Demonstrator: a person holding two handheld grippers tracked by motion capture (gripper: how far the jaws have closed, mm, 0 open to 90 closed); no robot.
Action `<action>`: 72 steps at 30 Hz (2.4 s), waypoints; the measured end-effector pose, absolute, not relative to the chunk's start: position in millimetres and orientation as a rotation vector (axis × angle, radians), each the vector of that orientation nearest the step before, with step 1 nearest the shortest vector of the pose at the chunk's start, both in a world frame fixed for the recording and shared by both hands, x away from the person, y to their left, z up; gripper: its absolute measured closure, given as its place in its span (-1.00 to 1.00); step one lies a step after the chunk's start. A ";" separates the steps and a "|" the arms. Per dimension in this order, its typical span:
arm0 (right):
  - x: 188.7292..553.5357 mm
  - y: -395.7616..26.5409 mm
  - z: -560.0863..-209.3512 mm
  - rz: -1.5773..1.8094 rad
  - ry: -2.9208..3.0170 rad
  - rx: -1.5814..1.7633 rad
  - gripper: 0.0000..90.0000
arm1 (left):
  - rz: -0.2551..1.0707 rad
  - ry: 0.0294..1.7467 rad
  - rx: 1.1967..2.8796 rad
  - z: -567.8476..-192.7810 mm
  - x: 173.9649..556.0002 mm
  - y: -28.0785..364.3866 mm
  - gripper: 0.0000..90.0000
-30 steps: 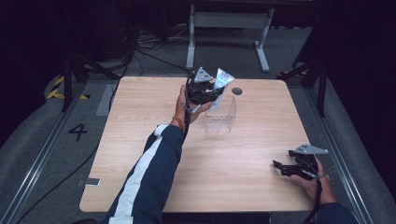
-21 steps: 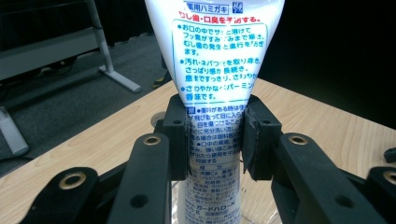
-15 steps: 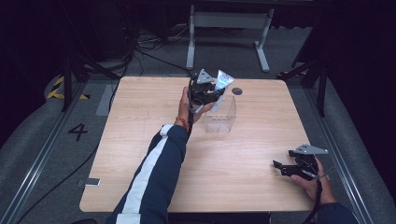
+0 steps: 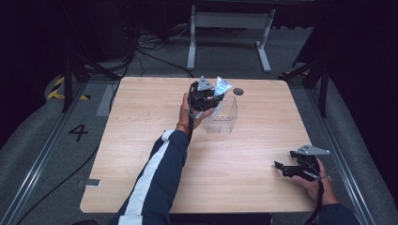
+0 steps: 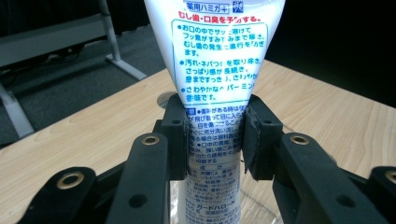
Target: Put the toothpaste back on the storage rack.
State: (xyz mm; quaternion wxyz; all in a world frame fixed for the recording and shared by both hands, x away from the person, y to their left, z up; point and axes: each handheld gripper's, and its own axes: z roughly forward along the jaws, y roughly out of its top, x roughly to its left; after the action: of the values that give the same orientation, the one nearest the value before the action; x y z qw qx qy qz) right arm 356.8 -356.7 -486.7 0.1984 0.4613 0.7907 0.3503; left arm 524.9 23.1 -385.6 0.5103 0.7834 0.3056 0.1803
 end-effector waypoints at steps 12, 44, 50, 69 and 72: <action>356.8 -356.8 -486.7 0.981 2.213 1.291 -0.66 | 0.444 0.744 1.937 -397.9 520.7 22.0 0.46; 358.6 -355.6 -486.7 0.978 2.215 1.286 -0.68 | 0.578 0.733 2.042 -393.2 510.1 17.6 -0.04; 358.6 -355.6 -486.7 0.978 2.216 1.286 -0.68 | 0.593 0.749 2.024 -384.3 504.6 22.9 -0.20; 358.3 -355.3 -486.8 0.977 2.211 1.289 -0.68 | 0.621 0.733 2.098 -360.6 485.2 47.5 -0.38; 358.3 -355.4 -486.8 0.977 2.212 1.289 -0.68 | 0.633 0.747 2.121 -357.6 481.0 52.1 -0.40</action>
State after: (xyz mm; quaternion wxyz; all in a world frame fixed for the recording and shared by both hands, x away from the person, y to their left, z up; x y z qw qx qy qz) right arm 358.3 -355.4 -486.8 0.1996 0.4609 0.7910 0.3494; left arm 481.0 52.1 -357.6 0.3917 0.8354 0.2940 0.2494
